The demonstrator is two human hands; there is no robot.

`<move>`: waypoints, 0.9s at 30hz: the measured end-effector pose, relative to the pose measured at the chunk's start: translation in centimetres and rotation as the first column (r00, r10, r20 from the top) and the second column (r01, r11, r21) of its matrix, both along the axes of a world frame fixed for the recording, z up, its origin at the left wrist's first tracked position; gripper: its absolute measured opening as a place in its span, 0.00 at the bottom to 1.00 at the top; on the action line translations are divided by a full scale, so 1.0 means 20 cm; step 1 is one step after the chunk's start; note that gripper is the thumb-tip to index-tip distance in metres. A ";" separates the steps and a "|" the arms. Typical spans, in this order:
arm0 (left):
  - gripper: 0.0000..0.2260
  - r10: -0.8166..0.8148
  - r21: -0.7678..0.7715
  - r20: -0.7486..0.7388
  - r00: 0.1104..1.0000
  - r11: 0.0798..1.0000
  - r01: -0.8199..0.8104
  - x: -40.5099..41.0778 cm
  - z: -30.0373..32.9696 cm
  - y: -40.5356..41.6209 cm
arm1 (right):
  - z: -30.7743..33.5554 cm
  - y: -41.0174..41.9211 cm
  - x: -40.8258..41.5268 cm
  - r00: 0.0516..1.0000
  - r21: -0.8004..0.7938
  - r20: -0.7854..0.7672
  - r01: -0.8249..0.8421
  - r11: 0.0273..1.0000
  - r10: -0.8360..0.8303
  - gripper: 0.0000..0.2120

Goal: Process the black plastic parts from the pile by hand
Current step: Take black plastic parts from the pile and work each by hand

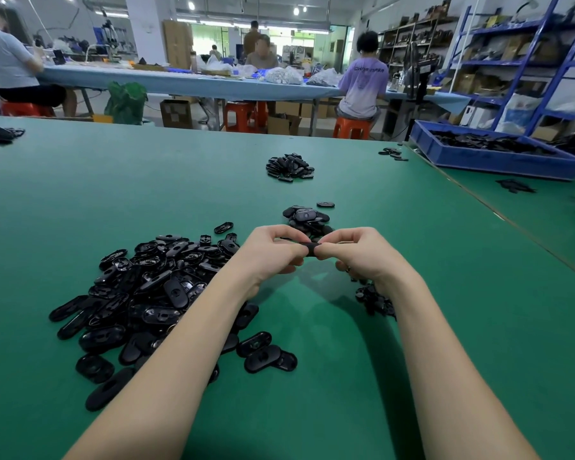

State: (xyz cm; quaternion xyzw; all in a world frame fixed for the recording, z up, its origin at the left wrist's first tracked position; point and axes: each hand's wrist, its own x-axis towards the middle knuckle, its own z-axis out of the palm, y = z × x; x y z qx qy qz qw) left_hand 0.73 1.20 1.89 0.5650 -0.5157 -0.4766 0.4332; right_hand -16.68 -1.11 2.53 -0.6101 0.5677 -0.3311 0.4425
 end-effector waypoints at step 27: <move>0.05 -0.020 -0.009 -0.099 0.995 1.000 0.020 0.03 -0.04 -0.02 | -0.06 -0.03 0.02 1.000 -0.119 -0.017 0.003 0.993 -0.005 0.04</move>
